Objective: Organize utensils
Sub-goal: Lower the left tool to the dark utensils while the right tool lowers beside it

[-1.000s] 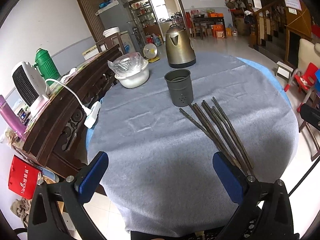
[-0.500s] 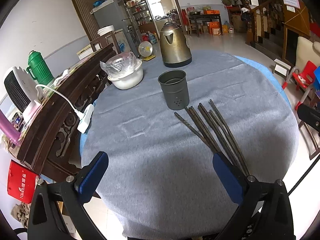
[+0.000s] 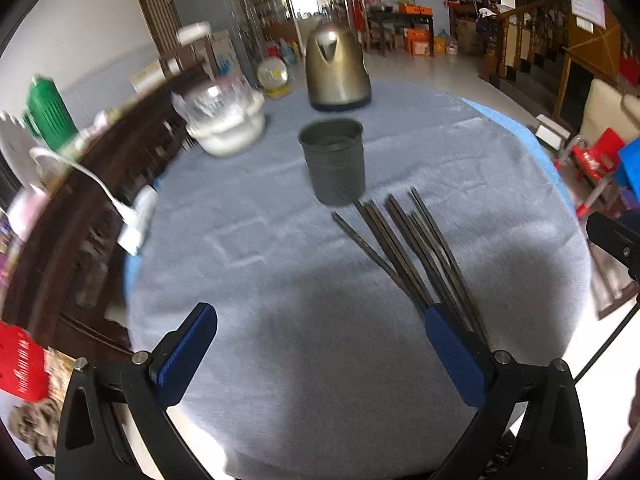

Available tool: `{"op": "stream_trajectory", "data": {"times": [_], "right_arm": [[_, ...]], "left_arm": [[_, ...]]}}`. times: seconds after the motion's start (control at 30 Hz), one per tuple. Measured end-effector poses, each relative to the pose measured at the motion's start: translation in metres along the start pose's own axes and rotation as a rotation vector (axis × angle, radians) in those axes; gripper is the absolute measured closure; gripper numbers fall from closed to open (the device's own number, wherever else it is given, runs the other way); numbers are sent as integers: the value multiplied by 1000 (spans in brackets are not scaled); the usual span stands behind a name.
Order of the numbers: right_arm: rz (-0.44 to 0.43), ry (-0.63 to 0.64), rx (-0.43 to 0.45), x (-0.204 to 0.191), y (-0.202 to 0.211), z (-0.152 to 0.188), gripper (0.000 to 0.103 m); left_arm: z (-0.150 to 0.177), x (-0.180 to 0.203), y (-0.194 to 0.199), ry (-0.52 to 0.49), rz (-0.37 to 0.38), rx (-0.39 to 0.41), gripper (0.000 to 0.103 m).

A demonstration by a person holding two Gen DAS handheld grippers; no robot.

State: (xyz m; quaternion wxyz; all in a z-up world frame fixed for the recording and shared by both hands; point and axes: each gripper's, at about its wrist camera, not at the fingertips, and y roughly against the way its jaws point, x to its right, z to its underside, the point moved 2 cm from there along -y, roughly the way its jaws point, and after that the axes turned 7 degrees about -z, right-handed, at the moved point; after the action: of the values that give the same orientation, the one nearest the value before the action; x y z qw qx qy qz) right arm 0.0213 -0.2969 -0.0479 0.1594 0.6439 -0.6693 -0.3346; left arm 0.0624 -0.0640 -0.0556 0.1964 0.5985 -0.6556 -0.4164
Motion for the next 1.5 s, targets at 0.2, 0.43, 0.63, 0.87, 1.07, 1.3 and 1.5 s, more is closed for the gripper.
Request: {"op": "stream_trajectory", "data": {"times": [0.2, 0.43, 0.63, 0.87, 1.07, 1.3, 1.5], "right_arm": [[-3, -10, -32, -2, -15, -4, 0], [-38, 15, -53, -23, -28, -4, 0], [-58, 58, -58, -51, -34, -4, 0], [-62, 66, -87, -61, -56, -7, 0], [-102, 23, -142, -50, -93, -16, 19], [-203, -75, -270, -28, -150, -22, 56], [-279, -168, -324, -21, -188, -22, 63]], "left_arm": [[8, -2, -22, 4, 61, -68, 0], [15, -17, -23, 32, 42, -53, 0], [15, -38, -21, 69, 4, -21, 0], [8, -49, -32, 86, -1, -26, 0], [-5, -52, -52, 105, 42, -57, 0], [-18, -51, -105, 218, 221, -209, 26], [-24, -33, -138, 291, 377, -316, 55]]}}
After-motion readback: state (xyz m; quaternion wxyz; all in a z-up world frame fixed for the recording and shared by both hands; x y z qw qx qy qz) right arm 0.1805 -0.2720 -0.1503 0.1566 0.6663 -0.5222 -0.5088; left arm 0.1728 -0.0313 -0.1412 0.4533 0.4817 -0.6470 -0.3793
